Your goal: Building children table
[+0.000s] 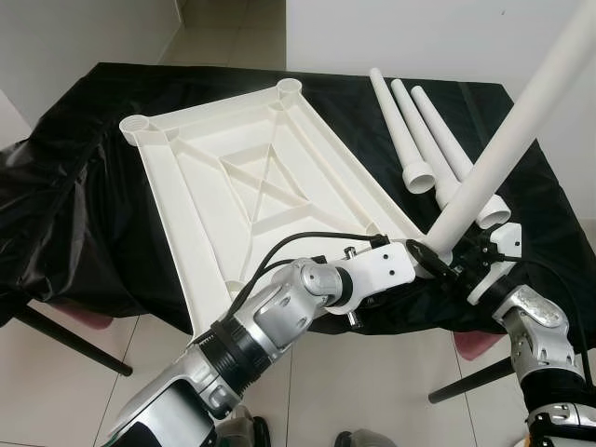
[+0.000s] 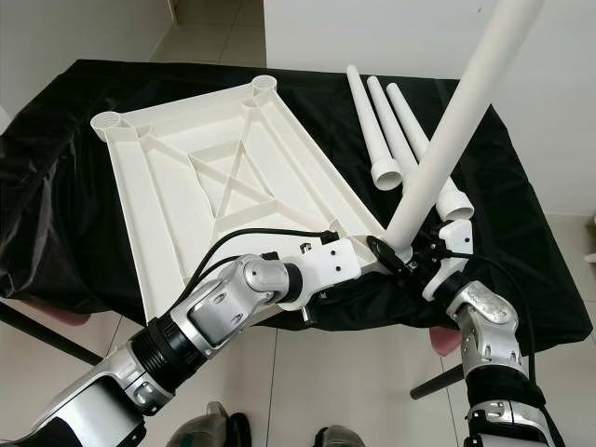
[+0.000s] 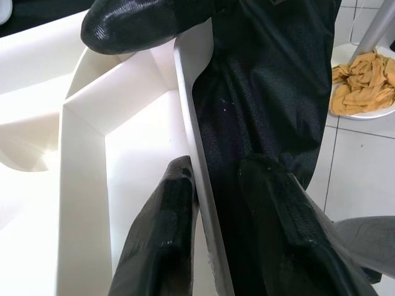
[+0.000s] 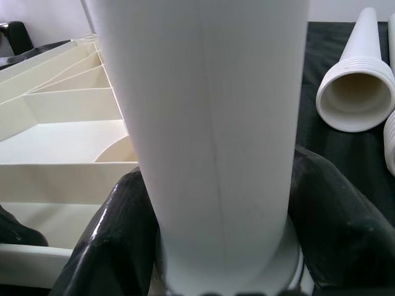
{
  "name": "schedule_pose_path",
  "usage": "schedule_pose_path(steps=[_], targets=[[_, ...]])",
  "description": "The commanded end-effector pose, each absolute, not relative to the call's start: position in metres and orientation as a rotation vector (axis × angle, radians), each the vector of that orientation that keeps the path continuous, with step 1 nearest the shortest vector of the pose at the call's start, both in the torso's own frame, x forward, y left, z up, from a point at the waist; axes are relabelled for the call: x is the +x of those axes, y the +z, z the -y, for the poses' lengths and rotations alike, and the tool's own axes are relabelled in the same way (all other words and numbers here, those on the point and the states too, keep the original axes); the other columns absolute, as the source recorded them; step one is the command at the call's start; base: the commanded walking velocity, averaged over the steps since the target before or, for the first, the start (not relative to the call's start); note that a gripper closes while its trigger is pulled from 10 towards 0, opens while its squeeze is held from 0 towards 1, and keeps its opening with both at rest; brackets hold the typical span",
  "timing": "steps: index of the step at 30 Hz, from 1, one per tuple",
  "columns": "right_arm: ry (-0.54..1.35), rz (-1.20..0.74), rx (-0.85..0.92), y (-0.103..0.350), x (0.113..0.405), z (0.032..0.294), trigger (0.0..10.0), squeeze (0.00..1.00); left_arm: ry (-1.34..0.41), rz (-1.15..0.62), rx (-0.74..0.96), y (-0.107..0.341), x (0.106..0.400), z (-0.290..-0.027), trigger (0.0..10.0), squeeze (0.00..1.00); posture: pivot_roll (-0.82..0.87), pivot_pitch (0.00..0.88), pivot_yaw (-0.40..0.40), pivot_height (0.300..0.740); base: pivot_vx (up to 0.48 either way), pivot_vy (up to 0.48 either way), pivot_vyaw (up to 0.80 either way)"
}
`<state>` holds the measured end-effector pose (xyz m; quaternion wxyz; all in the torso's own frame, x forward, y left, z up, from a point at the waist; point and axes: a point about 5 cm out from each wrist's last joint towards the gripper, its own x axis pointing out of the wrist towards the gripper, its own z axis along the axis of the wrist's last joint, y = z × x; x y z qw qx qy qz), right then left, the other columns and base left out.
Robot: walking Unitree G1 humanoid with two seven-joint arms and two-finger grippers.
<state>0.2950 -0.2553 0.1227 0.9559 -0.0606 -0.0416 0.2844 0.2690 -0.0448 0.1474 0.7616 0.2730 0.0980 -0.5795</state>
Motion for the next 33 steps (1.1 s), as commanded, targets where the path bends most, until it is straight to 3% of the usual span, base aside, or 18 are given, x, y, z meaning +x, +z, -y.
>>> schedule_pose_path(steps=[1, 2, 3, 15, 33], targets=[[0.567, 0.0, -0.09, 0.103, 0.287, 0.259, 0.0, 0.0, -1.33, -0.235, 0.601, 0.145, 0.264, 0.047, 10.0, 0.0, -0.08, 0.093, 0.051, 0.74, 0.0, 0.0, 0.0], [0.567, 0.0, -0.09, 0.103, 0.287, 0.259, 0.0, 0.0, -1.33, -0.235, 0.601, 0.145, 0.264, 0.047, 10.0, 0.0, -0.08, 0.093, 0.051, 0.74, 0.0, 0.0, 0.0], [0.554, -0.011, -0.083, 0.102, 0.287, 0.258, 10.0, 0.0, -1.331, -0.235, 0.6, 0.145, 0.263, 0.047, 10.0, 0.0, -0.08, 0.092, 0.048, 0.74, 0.0, 0.0, 0.0], [0.388, 0.002, -0.035, 0.101, 0.288, 0.246, 10.0, 0.0, -1.337, -0.238, 0.596, 0.142, 0.26, 0.049, 10.0, 0.0, -0.08, 0.083, 0.036, 0.74, 0.0, 0.0, 0.0], [0.015, 0.076, -0.003, 0.108, 0.276, 0.203, 10.0, 0.0, -1.355, -0.239, 0.602, 0.139, 0.256, 0.05, 10.0, 0.0, -0.08, 0.065, 0.032, 0.74, 0.0, 0.0, 0.0]])
